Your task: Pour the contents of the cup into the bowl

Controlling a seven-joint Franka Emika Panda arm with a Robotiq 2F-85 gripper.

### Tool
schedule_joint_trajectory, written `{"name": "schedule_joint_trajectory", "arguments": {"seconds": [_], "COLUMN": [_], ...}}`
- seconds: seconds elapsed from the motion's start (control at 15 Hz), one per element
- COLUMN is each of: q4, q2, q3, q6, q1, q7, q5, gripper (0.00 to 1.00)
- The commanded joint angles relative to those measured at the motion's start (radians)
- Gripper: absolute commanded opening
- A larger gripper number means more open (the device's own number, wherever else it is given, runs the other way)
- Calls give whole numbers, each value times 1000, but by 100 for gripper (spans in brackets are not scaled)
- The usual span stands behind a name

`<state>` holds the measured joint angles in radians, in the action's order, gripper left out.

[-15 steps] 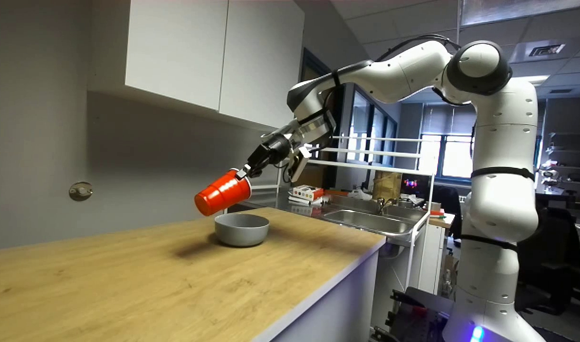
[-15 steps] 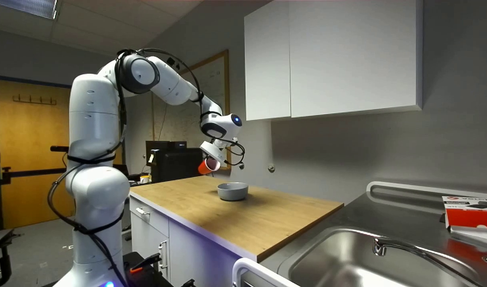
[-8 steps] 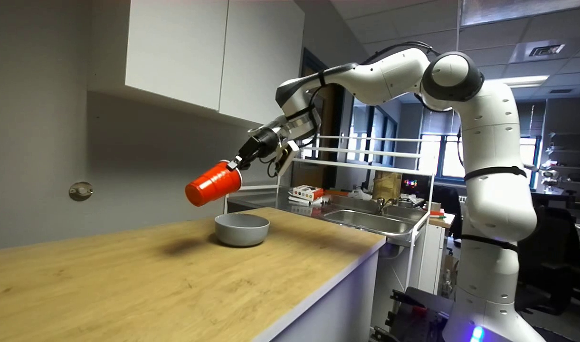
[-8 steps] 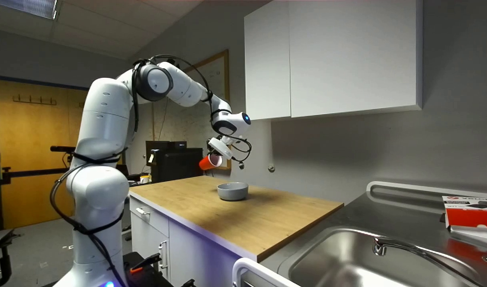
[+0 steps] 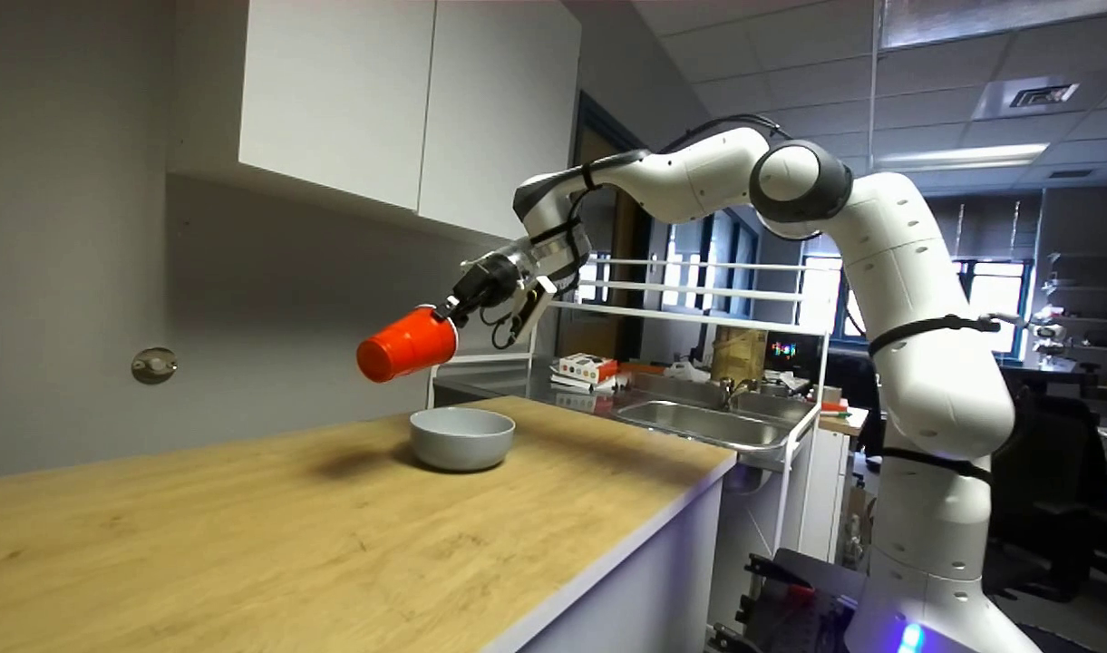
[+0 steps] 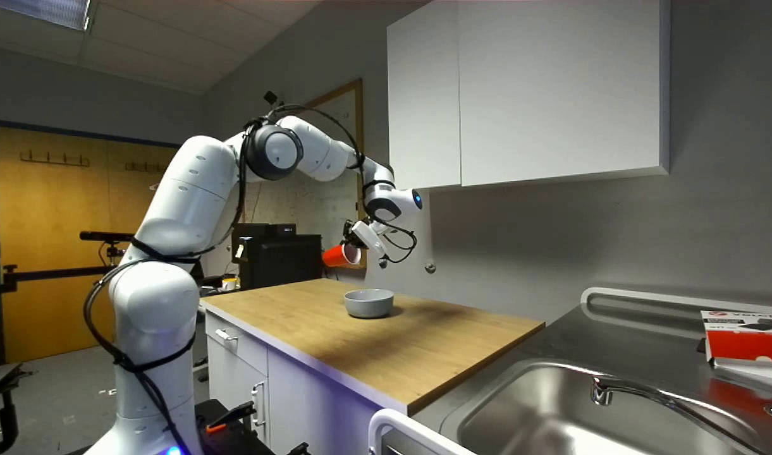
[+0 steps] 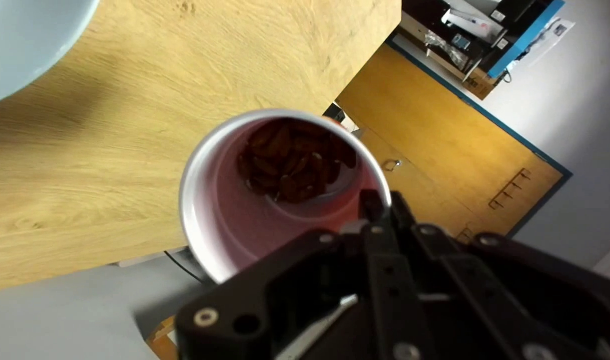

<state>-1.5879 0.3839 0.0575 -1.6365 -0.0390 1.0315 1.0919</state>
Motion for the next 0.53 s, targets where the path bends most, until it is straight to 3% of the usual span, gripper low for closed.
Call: {"name": "schedule_joint_trajectory", "arguments": {"seconds": [0.0, 0.47], "q4": [94, 97], "q2": [93, 178], "q3": [2, -5], "q6": [104, 248], "q1": [-50, -110], "q7": [8, 41], "q5": [73, 289], "gripper": [1, 1]}}
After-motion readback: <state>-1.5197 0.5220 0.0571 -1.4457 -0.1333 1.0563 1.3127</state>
